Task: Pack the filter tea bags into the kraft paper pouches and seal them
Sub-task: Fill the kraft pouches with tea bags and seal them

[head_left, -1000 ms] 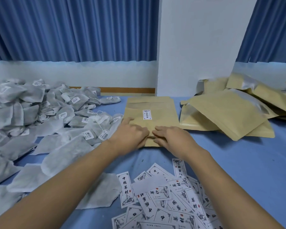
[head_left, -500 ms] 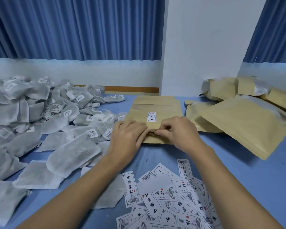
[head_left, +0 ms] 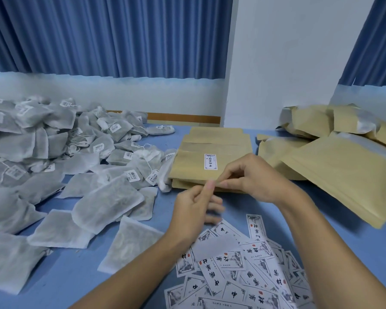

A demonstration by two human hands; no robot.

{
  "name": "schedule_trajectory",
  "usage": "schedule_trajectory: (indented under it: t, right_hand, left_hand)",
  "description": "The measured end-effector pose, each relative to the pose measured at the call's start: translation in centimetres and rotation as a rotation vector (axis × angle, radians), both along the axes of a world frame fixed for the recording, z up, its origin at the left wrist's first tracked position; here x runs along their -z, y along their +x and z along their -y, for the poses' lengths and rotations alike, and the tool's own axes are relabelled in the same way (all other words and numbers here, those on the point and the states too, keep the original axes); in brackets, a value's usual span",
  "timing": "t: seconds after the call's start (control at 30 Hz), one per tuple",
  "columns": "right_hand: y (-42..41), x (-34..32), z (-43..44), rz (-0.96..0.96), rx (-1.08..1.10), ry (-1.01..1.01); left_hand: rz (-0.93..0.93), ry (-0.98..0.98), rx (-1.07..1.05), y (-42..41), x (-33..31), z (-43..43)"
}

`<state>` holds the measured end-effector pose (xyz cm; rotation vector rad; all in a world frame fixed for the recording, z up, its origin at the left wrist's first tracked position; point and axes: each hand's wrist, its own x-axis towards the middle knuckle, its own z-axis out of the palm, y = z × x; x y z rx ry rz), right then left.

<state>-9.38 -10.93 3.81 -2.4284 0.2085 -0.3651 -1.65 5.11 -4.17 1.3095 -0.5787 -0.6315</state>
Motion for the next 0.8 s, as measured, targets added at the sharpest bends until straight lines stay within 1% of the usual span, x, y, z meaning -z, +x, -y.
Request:
schedule_trajectory:
  t: [0.07, 0.13, 0.2, 0.4, 0.6, 0.7, 0.8]
  right_hand:
    - [0.1, -0.1, -0.4, -0.040, -0.088, 0.089]
    - [0.2, 0.2, -0.7, -0.051, -0.135, 0.140]
    - [0.3, 0.5, -1.0, -0.025, -0.132, 0.156]
    - [0.4, 1.2, -1.0, -0.009, -0.121, 0.274]
    - [0.1, 1.0, -0.5, -0.013, -0.146, 0.417]
    - [0.0, 0.9, -0.5, -0.006, -0.160, 0.382]
    - [0.2, 0.4, -0.9, 0.022, -0.084, 0.228]
  left_hand:
    - [-0.145, -0.074, 0.087, 0.2, -0.2, 0.1]
    - [-0.217, -0.155, 0.135, 0.3, -0.3, -0.2]
    - [-0.255, -0.188, 0.140, 0.2, -0.2, -0.3]
    - [-0.276, -0.181, 0.114, 0.1, -0.3, -0.3]
    - [-0.231, -0.177, 0.112, 0.2, 0.1, -0.1]
    - [-0.189, -0.158, 0.119, 0.2, 0.3, -0.2]
    - [-0.171, -0.149, 0.135, 0.2, 0.3, -0.2]
